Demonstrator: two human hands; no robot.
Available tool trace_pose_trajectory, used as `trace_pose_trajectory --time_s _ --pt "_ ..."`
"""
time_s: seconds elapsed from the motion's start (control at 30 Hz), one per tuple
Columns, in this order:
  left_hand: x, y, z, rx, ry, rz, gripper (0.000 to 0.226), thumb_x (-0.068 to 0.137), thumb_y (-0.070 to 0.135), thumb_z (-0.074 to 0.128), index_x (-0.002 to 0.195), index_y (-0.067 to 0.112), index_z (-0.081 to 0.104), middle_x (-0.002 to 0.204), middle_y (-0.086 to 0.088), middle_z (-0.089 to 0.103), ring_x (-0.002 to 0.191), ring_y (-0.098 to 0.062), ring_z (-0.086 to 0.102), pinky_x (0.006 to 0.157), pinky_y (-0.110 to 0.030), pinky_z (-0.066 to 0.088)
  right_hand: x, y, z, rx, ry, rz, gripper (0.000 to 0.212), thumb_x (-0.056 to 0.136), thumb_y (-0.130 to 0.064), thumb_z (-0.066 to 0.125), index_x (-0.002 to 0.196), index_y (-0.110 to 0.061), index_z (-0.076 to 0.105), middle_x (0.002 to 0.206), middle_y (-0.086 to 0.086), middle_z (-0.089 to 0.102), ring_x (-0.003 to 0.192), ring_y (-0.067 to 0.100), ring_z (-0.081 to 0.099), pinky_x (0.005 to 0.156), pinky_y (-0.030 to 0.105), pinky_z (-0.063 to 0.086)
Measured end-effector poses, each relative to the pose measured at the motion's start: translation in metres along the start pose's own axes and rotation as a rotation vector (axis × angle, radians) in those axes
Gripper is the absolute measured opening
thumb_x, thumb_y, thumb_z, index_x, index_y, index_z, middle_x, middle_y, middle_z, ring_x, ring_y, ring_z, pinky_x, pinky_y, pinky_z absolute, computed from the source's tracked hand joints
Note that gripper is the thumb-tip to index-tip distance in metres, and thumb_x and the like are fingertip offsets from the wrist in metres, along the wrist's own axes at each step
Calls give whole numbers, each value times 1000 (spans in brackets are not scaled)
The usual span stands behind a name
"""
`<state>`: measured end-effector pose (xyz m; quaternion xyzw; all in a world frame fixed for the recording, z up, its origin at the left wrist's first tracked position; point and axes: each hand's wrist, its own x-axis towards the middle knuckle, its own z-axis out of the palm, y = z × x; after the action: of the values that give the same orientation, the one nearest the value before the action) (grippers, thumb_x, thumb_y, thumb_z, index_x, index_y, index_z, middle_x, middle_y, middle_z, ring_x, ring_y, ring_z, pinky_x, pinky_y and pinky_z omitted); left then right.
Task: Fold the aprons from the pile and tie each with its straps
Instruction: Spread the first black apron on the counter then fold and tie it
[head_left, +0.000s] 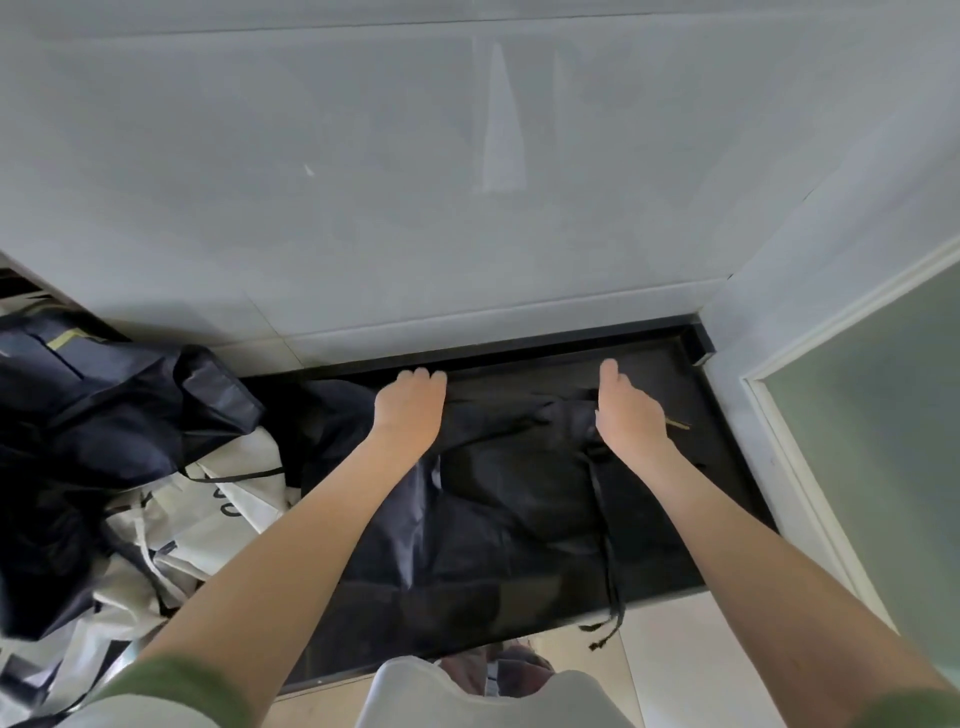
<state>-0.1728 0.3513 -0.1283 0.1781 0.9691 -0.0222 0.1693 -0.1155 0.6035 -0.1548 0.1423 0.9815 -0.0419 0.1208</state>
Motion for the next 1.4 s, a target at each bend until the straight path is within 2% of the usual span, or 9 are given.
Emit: trace_pose_trajectory --time_s 0.17,0.3,0.53,0.63,0.7,0.83,1.07,1.2,1.4 --pt "-1 0 -11 224 412 124 16 75 4 64 91 10 65 83 -5 62 80 -24 57 68 -30 45 10 16 -18 -85 176 -30 75 90 -4 58 151 -12 15 126 12 51 109 28 52 73 35 48" --pt "-11 9 2 351 175 279 16 93 16 48 106 14 56 100 -5 60 97 -26 53 87 -35 36 -1 37 -5 -285 95 -123 75 92 -2 49 155 -17 10 127 7 50 114 24 48 85 31 43" --pt "-36 40 12 -40 -541 244 82 86 79 22 140 21 43 128 -5 58 108 -24 60 87 -36 47 -28 51 33 -418 -233 -94 66 96 -17 50 153 -20 18 143 13 35 133 29 34 107 38 33" --pt "-33 31 13 -377 -419 101 57 97 62 29 123 17 52 102 -7 65 79 -21 68 73 -33 57 -28 38 27 -366 -372 -61 68 92 -28 53 151 -13 22 152 14 23 139 32 24 113 44 25" --pt "-26 18 20 -385 -219 -12 38 102 43 36 122 14 52 106 -9 64 90 -25 65 74 -35 54 -24 23 16 -373 -416 -94 58 92 -30 48 145 -10 34 154 14 21 140 33 22 114 46 23" --pt "-23 -8 30 -188 18 -185 34 99 29 43 128 12 47 127 -12 51 117 -30 46 90 -38 42 -22 -26 -4 -243 -457 -233 44 94 -20 44 137 -9 45 143 14 38 130 34 38 104 45 36" --pt "-34 -54 51 -368 -409 -504 87 82 70 48 144 11 32 136 -12 49 121 -32 50 89 -37 47 -20 -109 12 537 -621 -217 38 100 -11 31 133 -20 47 99 13 63 86 25 66 68 36 59" --pt "-39 -64 58 -313 -400 -490 58 96 59 36 96 6 60 107 -10 65 85 -23 59 66 -29 42 -20 -120 35 361 -634 -281 35 103 -28 38 138 -27 32 85 13 59 68 28 66 56 37 59" --pt "-38 -68 51 -298 -535 -444 50 93 45 57 118 3 60 117 -10 63 105 -25 61 80 -30 48 -20 -114 55 268 -564 -298 7 102 -20 43 101 -13 44 97 8 56 72 18 53 63 31 43"
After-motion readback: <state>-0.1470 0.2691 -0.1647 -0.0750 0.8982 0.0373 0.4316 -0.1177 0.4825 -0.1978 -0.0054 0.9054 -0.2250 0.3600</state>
